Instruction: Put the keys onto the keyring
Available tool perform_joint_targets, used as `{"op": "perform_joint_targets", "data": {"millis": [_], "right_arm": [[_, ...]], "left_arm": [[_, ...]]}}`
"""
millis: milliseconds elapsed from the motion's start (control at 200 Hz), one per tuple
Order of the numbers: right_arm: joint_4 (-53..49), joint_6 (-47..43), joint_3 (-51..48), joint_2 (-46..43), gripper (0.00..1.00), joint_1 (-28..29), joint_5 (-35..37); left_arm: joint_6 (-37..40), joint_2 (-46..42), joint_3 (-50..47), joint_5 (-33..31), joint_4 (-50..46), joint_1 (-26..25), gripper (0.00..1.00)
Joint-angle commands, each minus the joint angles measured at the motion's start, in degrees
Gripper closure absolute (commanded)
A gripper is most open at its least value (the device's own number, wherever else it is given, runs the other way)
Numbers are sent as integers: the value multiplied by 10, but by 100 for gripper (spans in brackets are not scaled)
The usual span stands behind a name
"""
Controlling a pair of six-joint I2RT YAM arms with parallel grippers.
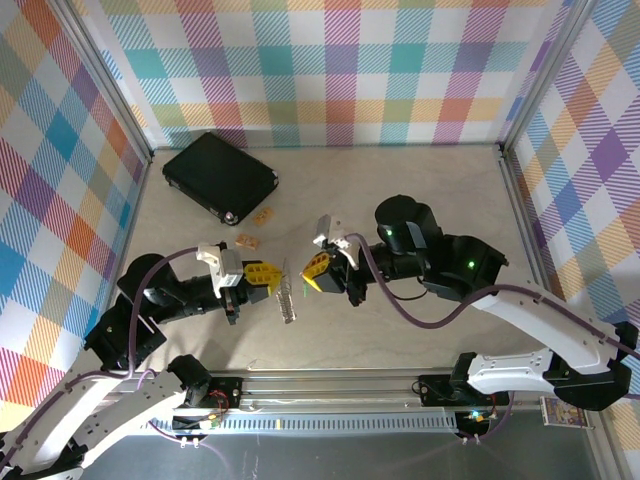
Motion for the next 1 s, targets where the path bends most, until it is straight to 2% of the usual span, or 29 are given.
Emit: {"op": "perform_joint_targets", "data": {"millis": [0, 575, 790, 995], "right_arm": [[31, -20, -15, 0, 100, 5, 11], [65, -56, -38, 16, 100, 5, 26], [91, -58, -55, -2, 100, 6, 15], [73, -55, -54, -15, 100, 7, 5]], "left_arm": [[53, 5, 4, -22, -25, 6, 100], [67, 23, 2, 12, -38, 6, 100], [47, 36, 4, 60, -36, 5, 100], [28, 34, -2, 69, -16, 6, 100]]}}
